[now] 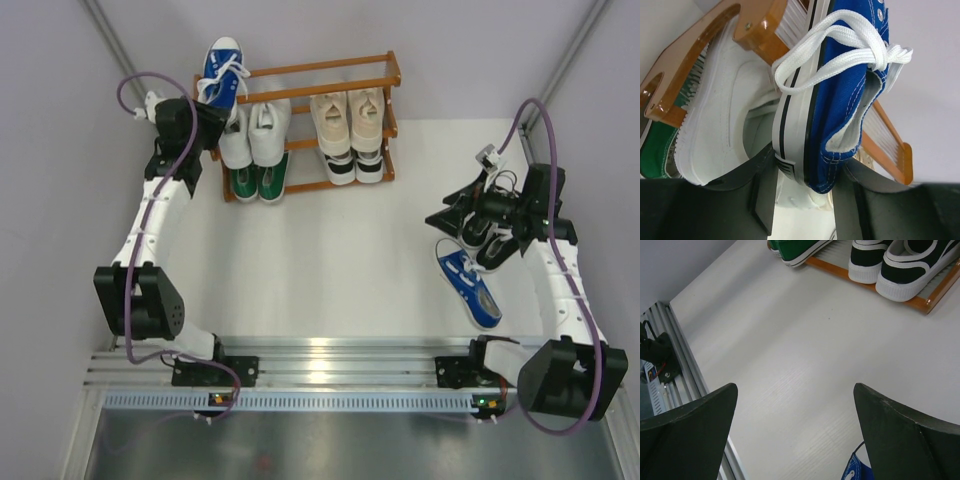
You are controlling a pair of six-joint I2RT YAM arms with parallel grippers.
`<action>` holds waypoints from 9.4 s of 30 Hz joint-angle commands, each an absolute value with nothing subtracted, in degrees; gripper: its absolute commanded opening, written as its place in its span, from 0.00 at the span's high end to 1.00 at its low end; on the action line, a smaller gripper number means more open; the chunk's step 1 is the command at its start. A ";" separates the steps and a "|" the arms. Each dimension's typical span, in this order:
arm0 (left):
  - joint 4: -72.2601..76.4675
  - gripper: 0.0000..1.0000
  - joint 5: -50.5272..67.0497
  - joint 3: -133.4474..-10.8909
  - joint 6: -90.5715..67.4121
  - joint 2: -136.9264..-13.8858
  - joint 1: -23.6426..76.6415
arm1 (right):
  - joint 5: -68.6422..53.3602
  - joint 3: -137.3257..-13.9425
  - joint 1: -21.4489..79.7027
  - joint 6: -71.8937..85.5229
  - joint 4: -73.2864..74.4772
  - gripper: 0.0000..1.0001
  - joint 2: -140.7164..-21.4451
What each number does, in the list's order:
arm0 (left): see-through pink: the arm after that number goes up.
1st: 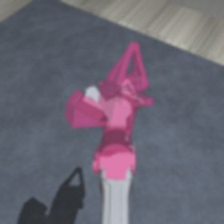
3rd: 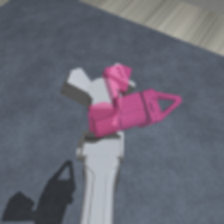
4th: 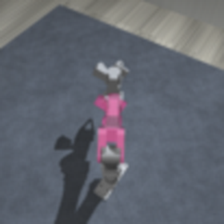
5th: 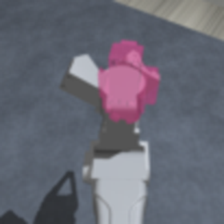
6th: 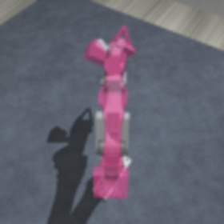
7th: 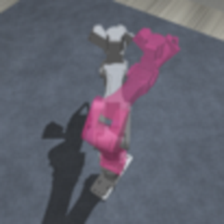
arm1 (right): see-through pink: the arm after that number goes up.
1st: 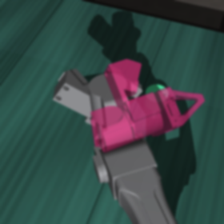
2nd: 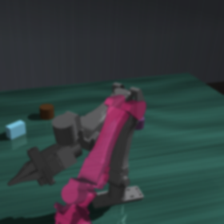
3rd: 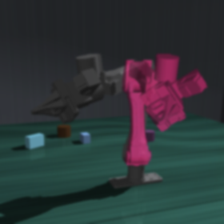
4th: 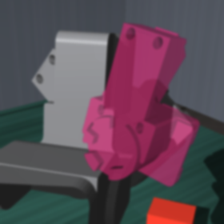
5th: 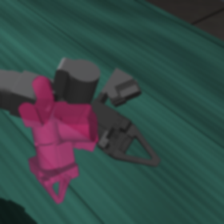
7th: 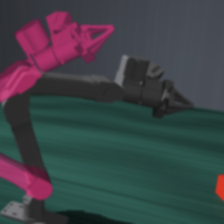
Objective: Place and organize the shoes onto the shoe shelf
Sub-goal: Place the shoe at the shoe shelf, then pick up the shoe at the center of the board.
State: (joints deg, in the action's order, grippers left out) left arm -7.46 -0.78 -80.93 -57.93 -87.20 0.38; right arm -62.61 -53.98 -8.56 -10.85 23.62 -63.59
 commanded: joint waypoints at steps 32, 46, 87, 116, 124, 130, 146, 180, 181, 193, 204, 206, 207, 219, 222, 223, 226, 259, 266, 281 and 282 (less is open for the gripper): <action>-8.87 0.02 7.82 -89.04 -58.89 -87.10 -2.37 | -64.86 -53.35 -11.25 -10.81 21.01 0.01 -60.47; -10.99 0.02 13.97 -79.46 -57.48 -79.46 -2.64 | -62.93 -53.96 -11.87 -13.70 23.11 0.01 -59.85; -12.66 0.02 46.23 -25.93 -38.67 -23.90 -2.55 | -21.52 -39.37 -10.72 -82.44 52.38 0.83 -66.01; 30.06 0.02 13.62 -25.84 -63.71 -66.44 41.13 | -54.14 -66.19 19.60 -57.66 56.96 1.00 -61.79; 26.73 0.02 14.76 -24.08 -57.49 -63.55 41.13 | -48.62 -67.50 19.95 -74.58 74.89 0.79 -68.27; 23.91 0.02 15.99 -20.04 -54.32 -59.33 41.13 | -30.96 -55.66 19.95 -92.18 72.88 0.30 -65.93; 17.49 0.02 15.03 -11.34 -56.16 -45.27 41.13 | -23.81 -46.85 21.62 -97.83 61.44 0.60 -74.52; 31.11 0.02 14.41 -20.74 -78.92 -60.64 41.22 | -41.22 -59.86 29.00 -55.12 49.84 1.00 -62.84; 31.11 0.02 14.76 -21.35 -79.01 -61.17 41.31 | -41.66 -59.77 29.70 -54.76 49.31 1.00 -62.84; 34.53 0.47 13.70 -24.52 -77.34 -66.79 41.31 | -41.66 -58.89 33.92 -54.32 47.20 1.00 -63.72; 39.02 1.00 29.49 -21.45 -65.84 -63.55 31.24 | -37.89 -59.07 34.28 -74.33 58.53 0.12 -53.46; 39.55 1.00 40.62 -21.88 -62.25 -62.49 26.74 | -37.44 -56.53 33.67 -80.12 59.85 0.08 -48.27; 37.20 1.00 43.65 -22.75 -60.23 -62.32 23.15 | -37.01 -56.17 33.58 -80.33 60.38 0.08 -47.47; 9.05 1.00 55.37 -37.61 -43.06 -64.60 18.55 | -48.59 -51.94 33.57 -90.87 66.44 0.14 -49.82; 9.32 1.00 56.25 -37.97 -43.85 -65.13 18.63 | -48.87 -52.56 34.80 -91.58 66.37 0.19 -51.50; 9.49 1.00 56.42 -37.97 -44.21 -65.21 18.55 | -48.61 -52.73 34.98 -91.41 65.92 0.19 -51.68; 10.11 1.00 56.51 -37.71 -45.17 -65.39 18.55 | -48.25 -53.08 36.30 -91.32 65.22 0.22 -52.56; 17.40 1.00 59.41 -37.09 -53.88 -67.76 18.54 | -43.68 -54.93 39.73 -92.90 66.18 0.39 -51.59; 19.60 1.00 59.77 -36.74 -55.98 -67.85 18.63 | -37.71 -53.88 42.79 -93.51 63.99 0.57 -53.96; 15.18 0.90 54.60 -37.96 -52.93 -66.63 18.46 | -31.29 -58.17 45.97 -87.99 61.87 1.00 -52.56; 12.25 0.81 53.28 -38.93 -48.04 -66.01 18.37 | -31.03 -60.53 45.97 -85.46 62.22 1.00 -52.65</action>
